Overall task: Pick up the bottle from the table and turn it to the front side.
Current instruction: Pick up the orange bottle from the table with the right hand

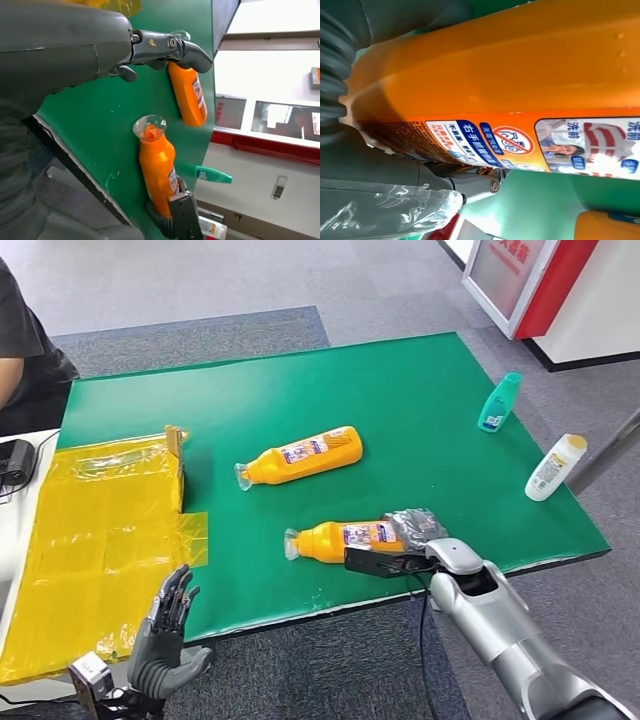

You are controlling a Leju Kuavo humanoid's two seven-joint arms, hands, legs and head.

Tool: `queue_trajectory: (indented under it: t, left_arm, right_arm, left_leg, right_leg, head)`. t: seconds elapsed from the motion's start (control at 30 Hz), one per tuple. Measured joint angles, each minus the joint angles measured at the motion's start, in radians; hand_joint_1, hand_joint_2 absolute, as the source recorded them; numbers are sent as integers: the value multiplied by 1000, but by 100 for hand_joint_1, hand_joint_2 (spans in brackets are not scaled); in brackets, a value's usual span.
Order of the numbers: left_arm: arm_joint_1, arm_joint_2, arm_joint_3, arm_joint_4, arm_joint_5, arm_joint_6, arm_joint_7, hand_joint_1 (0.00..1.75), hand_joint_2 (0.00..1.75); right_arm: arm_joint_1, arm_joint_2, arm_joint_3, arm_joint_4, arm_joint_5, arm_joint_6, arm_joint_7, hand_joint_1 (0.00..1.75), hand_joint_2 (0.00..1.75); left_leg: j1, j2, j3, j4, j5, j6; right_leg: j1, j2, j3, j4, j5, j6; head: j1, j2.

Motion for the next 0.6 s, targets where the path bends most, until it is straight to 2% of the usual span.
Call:
queue_trajectory:
  t: [0.4, 0.6]
  left_arm:
    - [30, 0, 5, -2, -3, 10, 0, 0, 175]
    - [59, -16, 41, -23, -7, -36, 0, 0, 175]
  right_arm:
    - [145, -12, -7, -252, -57, -52, 10, 175, 175]
    - [231, 17, -24, -409, -68, -117, -15, 175, 175]
  left_leg:
    - [0, -1, -4, 0, -1, 0]
    - [0, -1, -5, 0, -2, 0]
  right_leg:
    - [0, 0, -4, 0, -2, 1]
    - [0, -1, -4, 0, -2, 1]
  head:
    - [0, 0]
    - [0, 0]
